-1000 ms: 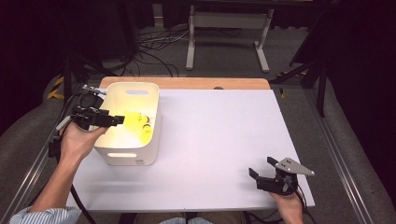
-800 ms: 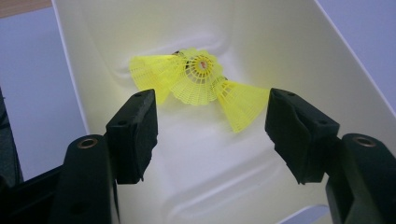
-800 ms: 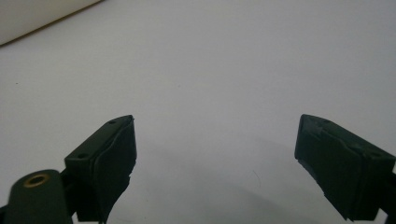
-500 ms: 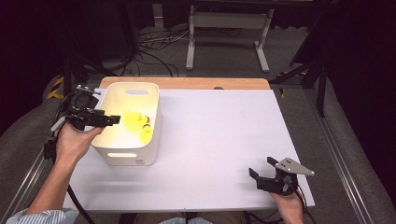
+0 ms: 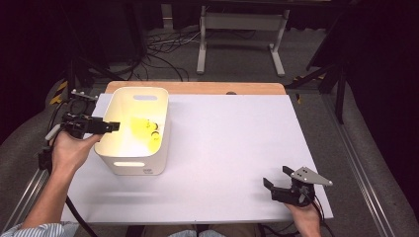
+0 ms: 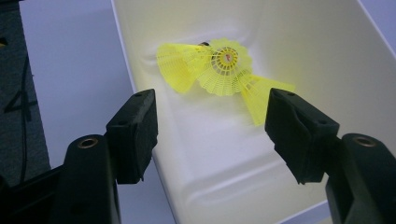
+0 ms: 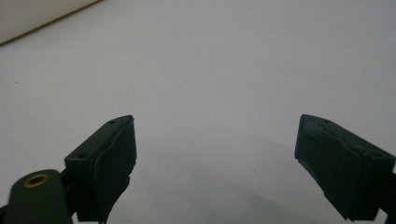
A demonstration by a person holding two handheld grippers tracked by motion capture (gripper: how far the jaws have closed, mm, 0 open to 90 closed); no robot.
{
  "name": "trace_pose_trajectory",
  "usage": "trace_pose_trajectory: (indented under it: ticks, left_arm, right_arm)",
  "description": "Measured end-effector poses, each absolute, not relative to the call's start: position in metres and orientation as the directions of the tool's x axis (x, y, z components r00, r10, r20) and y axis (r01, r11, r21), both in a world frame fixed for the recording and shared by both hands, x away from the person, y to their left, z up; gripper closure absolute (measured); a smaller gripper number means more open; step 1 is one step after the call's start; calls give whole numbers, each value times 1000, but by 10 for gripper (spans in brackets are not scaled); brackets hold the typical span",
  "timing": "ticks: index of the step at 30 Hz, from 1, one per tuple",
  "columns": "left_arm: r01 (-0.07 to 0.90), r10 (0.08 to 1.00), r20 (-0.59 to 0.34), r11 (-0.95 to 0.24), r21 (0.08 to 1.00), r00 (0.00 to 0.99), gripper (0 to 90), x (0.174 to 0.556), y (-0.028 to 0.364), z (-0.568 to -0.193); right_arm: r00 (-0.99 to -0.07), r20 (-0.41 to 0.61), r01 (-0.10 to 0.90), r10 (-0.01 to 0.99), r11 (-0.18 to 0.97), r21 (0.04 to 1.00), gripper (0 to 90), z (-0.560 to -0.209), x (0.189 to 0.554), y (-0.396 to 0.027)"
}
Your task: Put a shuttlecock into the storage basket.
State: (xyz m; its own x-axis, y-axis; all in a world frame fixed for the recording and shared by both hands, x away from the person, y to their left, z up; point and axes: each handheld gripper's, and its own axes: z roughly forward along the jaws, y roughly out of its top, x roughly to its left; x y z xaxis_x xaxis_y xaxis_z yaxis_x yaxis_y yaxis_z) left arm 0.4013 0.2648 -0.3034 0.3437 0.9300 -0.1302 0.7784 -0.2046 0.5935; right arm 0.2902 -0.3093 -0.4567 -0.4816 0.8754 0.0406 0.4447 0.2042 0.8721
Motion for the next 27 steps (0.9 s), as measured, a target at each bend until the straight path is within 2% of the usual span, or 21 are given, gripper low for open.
trace_pose_trajectory:
  ticks: [27]
  left_arm:
    - [797,956,-136,-133,589,260,364,397,291,-307]
  right_arm:
    - [-483,41,446,875,206,871,133,-457,290,-309]
